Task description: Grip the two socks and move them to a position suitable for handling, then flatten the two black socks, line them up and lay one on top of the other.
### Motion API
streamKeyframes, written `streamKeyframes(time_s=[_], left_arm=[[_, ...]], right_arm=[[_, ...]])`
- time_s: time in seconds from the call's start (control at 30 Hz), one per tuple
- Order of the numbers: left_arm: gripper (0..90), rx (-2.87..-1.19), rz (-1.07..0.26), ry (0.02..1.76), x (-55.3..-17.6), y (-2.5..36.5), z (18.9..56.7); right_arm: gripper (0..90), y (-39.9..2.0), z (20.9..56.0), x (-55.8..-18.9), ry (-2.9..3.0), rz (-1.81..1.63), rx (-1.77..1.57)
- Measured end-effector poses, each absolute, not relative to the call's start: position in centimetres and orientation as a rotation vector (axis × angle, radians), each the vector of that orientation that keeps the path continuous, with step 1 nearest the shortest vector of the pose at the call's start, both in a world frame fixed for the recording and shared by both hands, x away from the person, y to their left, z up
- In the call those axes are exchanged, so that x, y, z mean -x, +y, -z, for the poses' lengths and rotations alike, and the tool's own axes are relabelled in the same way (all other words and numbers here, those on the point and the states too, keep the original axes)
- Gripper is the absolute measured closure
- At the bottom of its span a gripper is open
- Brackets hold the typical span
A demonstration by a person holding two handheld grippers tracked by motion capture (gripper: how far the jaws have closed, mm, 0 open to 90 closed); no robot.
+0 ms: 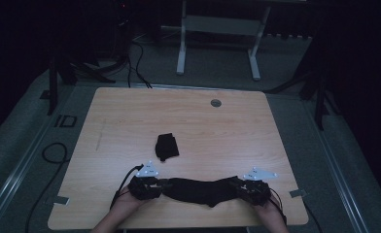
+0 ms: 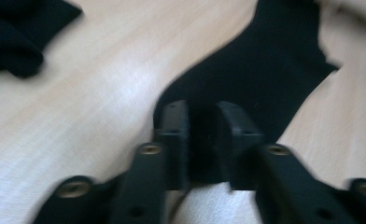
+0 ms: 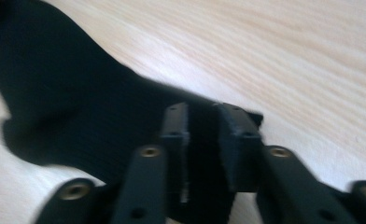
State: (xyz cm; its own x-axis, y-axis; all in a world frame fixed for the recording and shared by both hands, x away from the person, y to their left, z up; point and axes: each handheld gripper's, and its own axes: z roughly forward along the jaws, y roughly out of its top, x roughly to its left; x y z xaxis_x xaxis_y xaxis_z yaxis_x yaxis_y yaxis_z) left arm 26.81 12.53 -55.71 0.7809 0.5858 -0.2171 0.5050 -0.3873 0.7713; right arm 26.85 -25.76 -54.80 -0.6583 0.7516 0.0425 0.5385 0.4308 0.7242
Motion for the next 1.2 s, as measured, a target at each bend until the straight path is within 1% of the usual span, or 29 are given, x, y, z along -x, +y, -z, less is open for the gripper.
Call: streamKeyframes(time_s=[0.03,0.07,0.13,0.17,0.23,0.27,0.3,0.37,0.4,0.5,0.53,0.67,0.77,0.83,0.9,0.93,1.13,1.2], left_arm=[[58.7,-2.053,-0.129,0.81,-26.7,12.8,55.4],[55.3,-2.043,-0.144,0.807,-26.6,13.0,55.2],[52.0,-2.025,-0.152,0.798,-26.4,13.6,55.0],[48.9,-2.022,-0.158,0.798,-26.2,13.8,55.1],[46.5,-2.032,-0.167,0.797,-26.0,14.1,55.2],[45.4,-2.039,-0.168,0.792,-25.9,14.3,55.3],[42.3,-2.044,-0.177,0.79,-25.8,14.4,55.3],[40.8,-2.053,-0.203,0.796,-25.5,14.9,55.4],[36.8,-2.053,-0.213,0.807,-25.4,15.0,55.4],[33.5,-2.061,-0.233,0.813,-25.2,15.7,55.7],[33.5,-2.055,-0.234,0.824,-25.2,15.9,55.7],[33.5,-2.02,-0.283,0.854,-25.2,16.4,55.7],[33.4,-1.986,-0.32,0.87,-25.3,16.7,55.6],[33.4,-1.958,-0.335,0.891,-25.3,16.9,55.5],[33.5,-1.942,-0.347,0.909,-25.3,17.1,55.5],[33.5,-1.937,-0.351,0.917,-25.2,17.2,55.5],[33.5,-1.916,-0.337,0.953,-25.3,17.7,55.6],[33.5,-1.915,-0.334,0.956,-25.4,17.8,55.7]], right_arm=[[62.1,-25.7,54.5,-27.0,2.409,-1.07,-1.104],[59.8,-25.6,54.1,-27.2,2.404,-1.076,-1.096],[52.2,-25.4,53.6,-27.7,2.408,-1.117,-1.085],[48.2,-25.1,53.4,-28.0,2.421,-1.124,-1.076],[43.0,-24.4,53.0,-28.5,2.437,-1.129,-1.046],[40.9,-24.0,52.8,-28.7,2.442,-1.129,-1.033],[39.9,-23.6,52.7,-29.0,2.442,-1.138,-1.022],[37.7,-22.8,52.3,-29.8,2.453,-1.157,-1.008],[34.5,-22.2,52.0,-30.4,2.466,-1.144,-0.992],[32.6,-21.1,51.5,-31.2,2.462,-1.15,-0.976],[29.4,-19.8,51.0,-32.3,2.458,-1.169,-0.954],[28.2,-16.7,50.0,-34.6,2.473,-1.224,-0.929],[30.9,-14.3,49.4,-36.3,2.494,-1.251,-0.928],[31.1,-12.6,49.3,-37.5,2.51,-1.268,-0.945],[32.1,-10.1,49.5,-39.2,2.542,-1.253,-0.972],[32.1,-10.1,49.5,-39.2,2.542,-1.253,-0.972],[32.1,-5.6,50.8,-41.2,2.576,-1.191,-1.001],[30.8,-4.3,51.4,-41.6,2.595,-1.155,-1.002]])
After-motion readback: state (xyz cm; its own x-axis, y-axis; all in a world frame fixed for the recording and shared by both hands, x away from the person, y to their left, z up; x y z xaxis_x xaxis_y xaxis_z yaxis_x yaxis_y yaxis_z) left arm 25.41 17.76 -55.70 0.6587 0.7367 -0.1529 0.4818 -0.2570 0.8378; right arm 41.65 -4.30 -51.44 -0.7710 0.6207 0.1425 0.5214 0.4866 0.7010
